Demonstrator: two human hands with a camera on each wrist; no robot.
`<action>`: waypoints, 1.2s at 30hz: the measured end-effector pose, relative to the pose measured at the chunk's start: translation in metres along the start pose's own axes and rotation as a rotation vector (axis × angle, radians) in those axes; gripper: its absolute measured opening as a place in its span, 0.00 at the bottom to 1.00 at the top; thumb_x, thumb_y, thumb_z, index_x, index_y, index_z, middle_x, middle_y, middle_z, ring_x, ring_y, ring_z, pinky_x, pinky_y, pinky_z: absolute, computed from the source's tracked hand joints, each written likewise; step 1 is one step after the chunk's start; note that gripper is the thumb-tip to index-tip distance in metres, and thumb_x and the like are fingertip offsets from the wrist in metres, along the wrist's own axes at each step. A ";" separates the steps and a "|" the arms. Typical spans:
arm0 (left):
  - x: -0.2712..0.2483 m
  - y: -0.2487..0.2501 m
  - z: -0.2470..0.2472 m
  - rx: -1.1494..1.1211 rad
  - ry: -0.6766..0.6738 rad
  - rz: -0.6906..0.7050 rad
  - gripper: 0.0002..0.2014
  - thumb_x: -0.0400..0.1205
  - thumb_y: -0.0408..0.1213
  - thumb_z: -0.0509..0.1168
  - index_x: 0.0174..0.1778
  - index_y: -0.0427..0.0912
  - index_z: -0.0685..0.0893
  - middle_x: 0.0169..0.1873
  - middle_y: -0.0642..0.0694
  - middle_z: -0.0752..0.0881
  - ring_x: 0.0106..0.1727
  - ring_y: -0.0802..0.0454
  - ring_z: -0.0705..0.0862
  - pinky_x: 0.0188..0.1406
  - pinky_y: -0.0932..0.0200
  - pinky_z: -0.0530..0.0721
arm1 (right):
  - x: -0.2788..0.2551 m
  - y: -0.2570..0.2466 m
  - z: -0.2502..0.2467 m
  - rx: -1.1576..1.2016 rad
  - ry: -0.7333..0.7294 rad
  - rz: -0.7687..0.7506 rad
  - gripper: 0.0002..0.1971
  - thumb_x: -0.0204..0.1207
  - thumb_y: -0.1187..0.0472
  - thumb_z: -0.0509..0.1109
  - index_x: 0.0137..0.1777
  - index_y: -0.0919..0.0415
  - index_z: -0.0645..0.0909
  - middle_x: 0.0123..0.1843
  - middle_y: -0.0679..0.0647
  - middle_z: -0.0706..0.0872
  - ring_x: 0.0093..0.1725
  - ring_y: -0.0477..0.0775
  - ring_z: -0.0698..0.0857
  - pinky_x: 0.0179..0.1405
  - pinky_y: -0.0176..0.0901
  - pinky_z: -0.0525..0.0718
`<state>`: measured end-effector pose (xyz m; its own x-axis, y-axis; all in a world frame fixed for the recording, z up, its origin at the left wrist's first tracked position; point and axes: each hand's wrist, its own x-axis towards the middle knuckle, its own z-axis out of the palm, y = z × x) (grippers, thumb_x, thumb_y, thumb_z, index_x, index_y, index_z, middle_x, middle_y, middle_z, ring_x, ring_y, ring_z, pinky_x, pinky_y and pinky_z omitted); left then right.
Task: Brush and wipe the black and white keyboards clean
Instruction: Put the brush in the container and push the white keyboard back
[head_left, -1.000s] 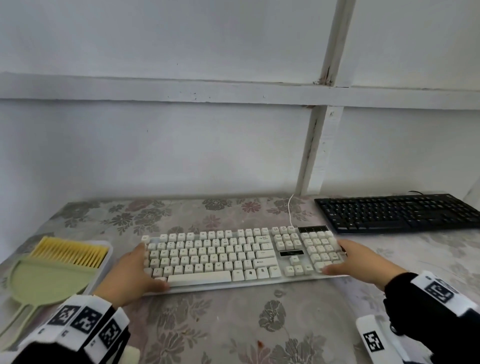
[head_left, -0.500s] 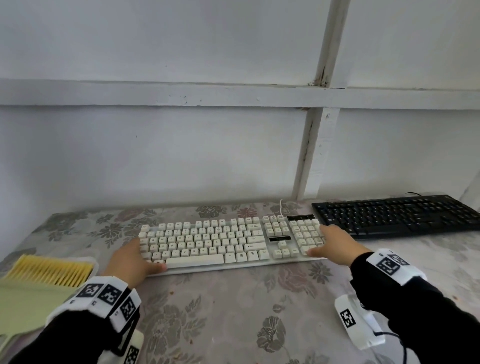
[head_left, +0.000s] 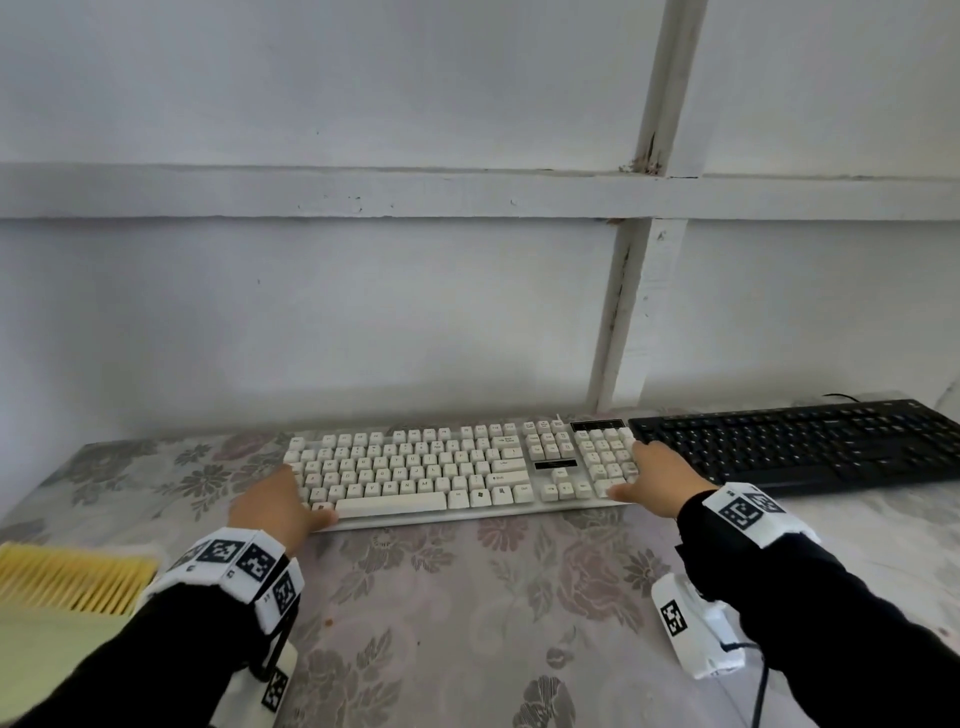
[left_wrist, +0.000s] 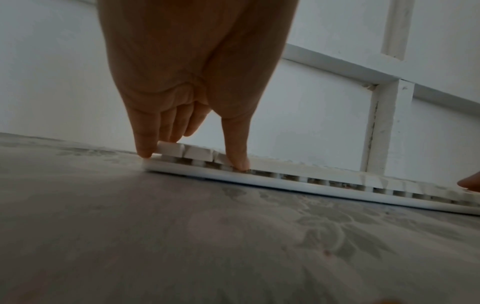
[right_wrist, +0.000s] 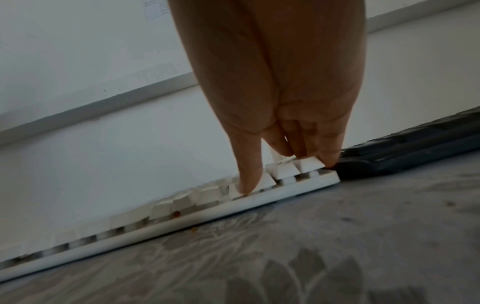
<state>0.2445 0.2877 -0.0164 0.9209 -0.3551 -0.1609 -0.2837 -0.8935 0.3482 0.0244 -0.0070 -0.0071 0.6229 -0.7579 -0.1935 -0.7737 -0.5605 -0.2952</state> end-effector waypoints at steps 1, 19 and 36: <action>0.002 0.001 0.000 0.002 -0.006 -0.007 0.32 0.74 0.47 0.73 0.69 0.36 0.70 0.66 0.40 0.79 0.66 0.42 0.79 0.62 0.53 0.75 | 0.002 -0.001 0.000 0.004 0.000 0.003 0.29 0.77 0.51 0.71 0.71 0.68 0.69 0.70 0.64 0.72 0.67 0.61 0.76 0.61 0.42 0.74; -0.041 -0.005 -0.001 -0.108 0.089 0.119 0.29 0.74 0.46 0.72 0.68 0.39 0.74 0.64 0.41 0.81 0.62 0.42 0.80 0.59 0.52 0.78 | -0.040 0.002 -0.005 0.049 -0.024 -0.103 0.32 0.79 0.49 0.68 0.75 0.67 0.65 0.73 0.64 0.70 0.70 0.61 0.73 0.64 0.45 0.72; -0.176 -0.066 -0.033 -0.376 0.045 0.271 0.36 0.76 0.48 0.69 0.79 0.48 0.63 0.72 0.48 0.74 0.72 0.52 0.73 0.70 0.57 0.72 | -0.194 -0.103 0.029 0.327 -0.256 -0.540 0.40 0.76 0.39 0.66 0.83 0.50 0.54 0.83 0.47 0.59 0.81 0.48 0.62 0.79 0.48 0.65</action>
<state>0.1102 0.4178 0.0195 0.8399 -0.5424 0.0192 -0.4066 -0.6053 0.6843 -0.0135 0.2076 0.0333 0.9509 -0.2747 -0.1428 -0.2969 -0.6779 -0.6725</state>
